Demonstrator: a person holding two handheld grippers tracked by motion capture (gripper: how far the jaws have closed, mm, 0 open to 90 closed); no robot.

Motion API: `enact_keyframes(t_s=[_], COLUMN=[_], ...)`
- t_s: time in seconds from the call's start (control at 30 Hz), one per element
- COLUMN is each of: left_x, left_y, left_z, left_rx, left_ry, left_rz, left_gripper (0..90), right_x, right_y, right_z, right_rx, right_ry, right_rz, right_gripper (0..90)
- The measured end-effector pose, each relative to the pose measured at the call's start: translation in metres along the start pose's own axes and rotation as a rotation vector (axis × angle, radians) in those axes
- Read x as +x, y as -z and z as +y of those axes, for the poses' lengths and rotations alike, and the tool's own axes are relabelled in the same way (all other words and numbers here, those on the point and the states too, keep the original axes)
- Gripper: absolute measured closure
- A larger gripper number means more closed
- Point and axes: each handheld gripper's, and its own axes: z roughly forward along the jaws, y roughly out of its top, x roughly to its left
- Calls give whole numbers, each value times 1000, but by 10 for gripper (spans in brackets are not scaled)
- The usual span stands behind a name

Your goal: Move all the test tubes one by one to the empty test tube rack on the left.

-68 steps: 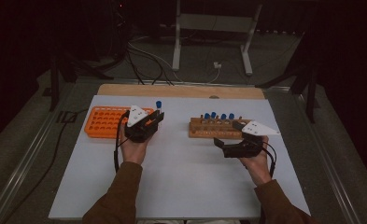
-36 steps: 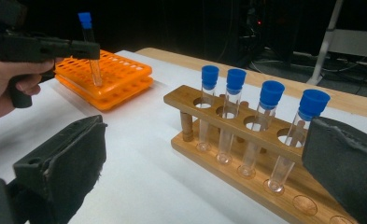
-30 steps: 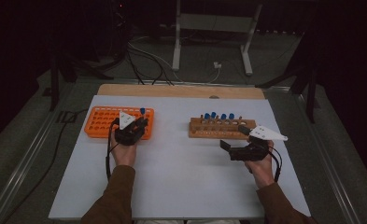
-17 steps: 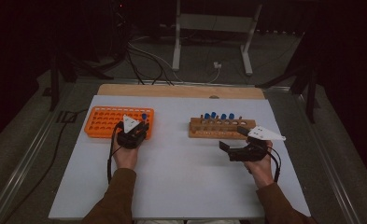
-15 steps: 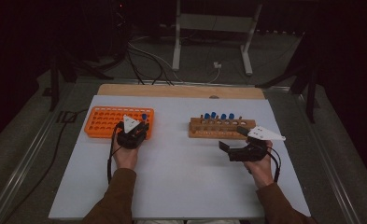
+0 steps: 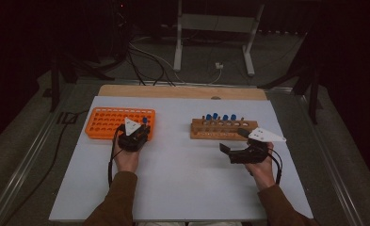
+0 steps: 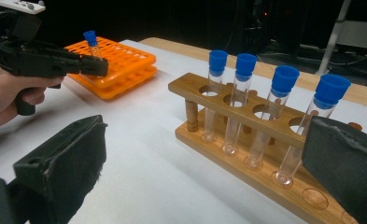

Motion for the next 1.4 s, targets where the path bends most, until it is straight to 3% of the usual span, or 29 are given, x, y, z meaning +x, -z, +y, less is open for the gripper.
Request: enact_keyframes(t_s=[0.17,0.37,0.6,0.67,0.77,1.03,1.17,1.4], left_x=[0,5,11,11,9,3,1,3], left_y=[3,16,39,46,56,85,96,100], left_z=[2,7,12,11,10,6,0,-9], left_rx=[-10,-55,-101,-110,-113,-108,-105,-85], left_ry=[8,67,118,134,127,88,57,35], left_rz=[6,-25,-69,-75,-77,-25,6,12], left_gripper=[667,532,439,370,296,19,7,6], right_x=[0,-4,-6,-6,-6,-7,-7,-7], right_y=[0,2,2,2,2,3,4,7], right_z=[0,0,0,0,1,1,2,2], right_rx=[0,-5,-3,-3,-4,1,-1,-2], right_ry=[0,-11,-13,-12,-14,-14,-12,-24], right_rz=[0,-13,-21,-24,-29,-53,-62,-69], right_gripper=[0,0,0,0,0,0,0,0])
